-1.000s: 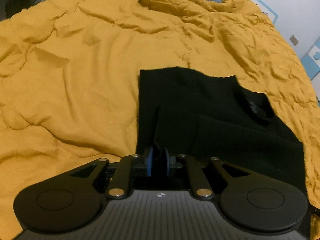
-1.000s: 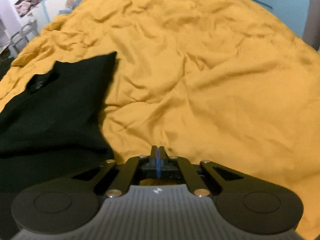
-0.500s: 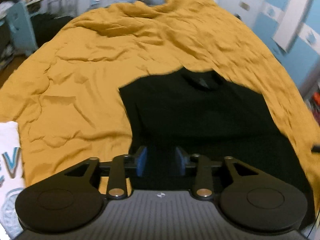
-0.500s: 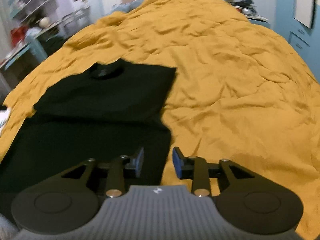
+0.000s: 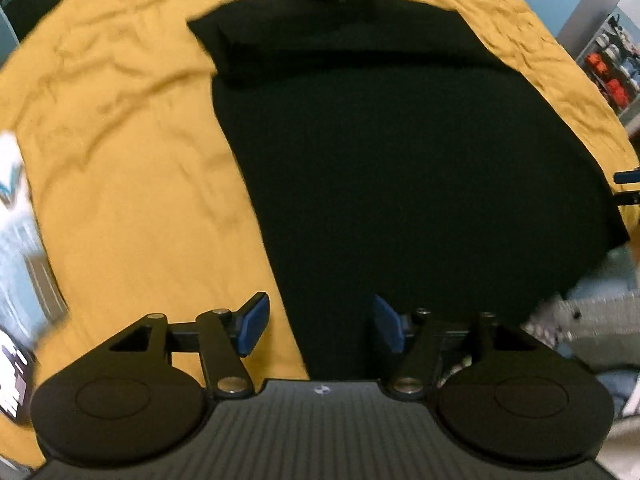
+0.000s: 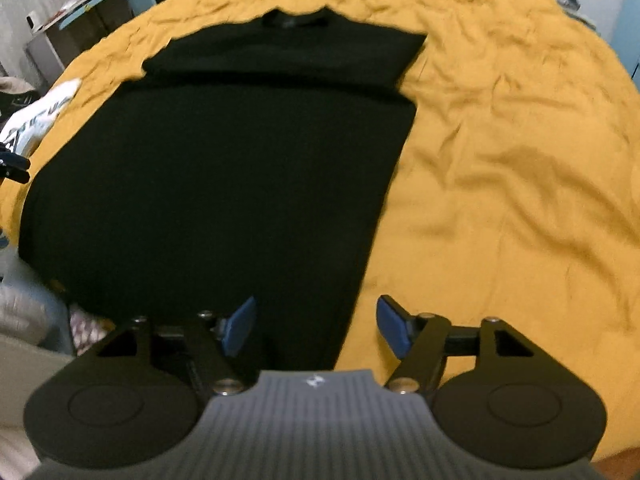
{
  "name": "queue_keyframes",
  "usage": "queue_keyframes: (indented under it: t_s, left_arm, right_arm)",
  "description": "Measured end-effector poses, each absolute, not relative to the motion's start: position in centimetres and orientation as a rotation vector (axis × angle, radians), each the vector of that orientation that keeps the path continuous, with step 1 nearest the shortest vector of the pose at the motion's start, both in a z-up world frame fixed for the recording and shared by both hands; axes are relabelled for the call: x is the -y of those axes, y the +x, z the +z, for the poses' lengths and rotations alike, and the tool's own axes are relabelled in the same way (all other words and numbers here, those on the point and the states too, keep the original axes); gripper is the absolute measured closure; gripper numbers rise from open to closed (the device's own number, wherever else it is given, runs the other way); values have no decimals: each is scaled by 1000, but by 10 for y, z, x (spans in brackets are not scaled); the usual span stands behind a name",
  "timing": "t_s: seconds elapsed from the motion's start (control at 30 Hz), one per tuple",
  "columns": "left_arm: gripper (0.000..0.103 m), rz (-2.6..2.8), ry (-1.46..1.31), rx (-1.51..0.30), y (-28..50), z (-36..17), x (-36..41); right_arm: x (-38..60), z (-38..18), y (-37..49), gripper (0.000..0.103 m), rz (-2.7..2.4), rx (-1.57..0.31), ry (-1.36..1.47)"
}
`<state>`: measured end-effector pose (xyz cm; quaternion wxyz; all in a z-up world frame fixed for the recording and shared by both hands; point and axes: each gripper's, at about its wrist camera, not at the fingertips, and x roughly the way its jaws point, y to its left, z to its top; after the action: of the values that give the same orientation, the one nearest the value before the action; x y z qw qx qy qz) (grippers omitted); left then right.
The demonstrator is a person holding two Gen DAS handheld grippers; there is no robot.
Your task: Fold small clothes
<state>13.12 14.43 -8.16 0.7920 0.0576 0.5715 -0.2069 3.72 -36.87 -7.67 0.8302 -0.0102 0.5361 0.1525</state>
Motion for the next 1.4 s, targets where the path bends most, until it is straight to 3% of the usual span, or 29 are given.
queue_keyframes:
  t_s: [0.27,0.37,0.43,0.47,0.5,0.57,0.6,1.0,1.13,1.4]
  left_arm:
    - [28,-458,92,-1336,107,-120,-149]
    - [33,-448,72,-1339,105,-132,-145]
    - [55,-461,51,-1330,104,-133,-143]
    - [63,-470,52,-1327,102,-132,-142]
    - [78,-474,63,-1320,98,-130,-142]
    - [92,-473,64,-1303,95,-122,-140]
    - [98,-476,51,-1291,93,-117,-141]
    - [99,-429,-44,-985,117,-20,-161]
    - [99,-377,-32,-950,149,-28,-158]
    - [99,-283,-75,-1012,206,-77,-158]
  right_arm:
    - [364,-106,7,29,351,-1240,10]
    - [367,-113,5,31,345,-1239,37]
    - [367,-114,6,47,338,-1242,37]
    - [368,-112,6,60,331,-1244,28]
    - [370,-111,10,73,325,-1246,21]
    - [373,-106,10,89,328,-1246,20]
    - [374,-101,9,90,342,-1239,28]
    - [390,-19,42,95,333,-1012,51]
    - [404,-22,85,95,289,-968,138]
    - [416,-88,150,95,219,-1027,283]
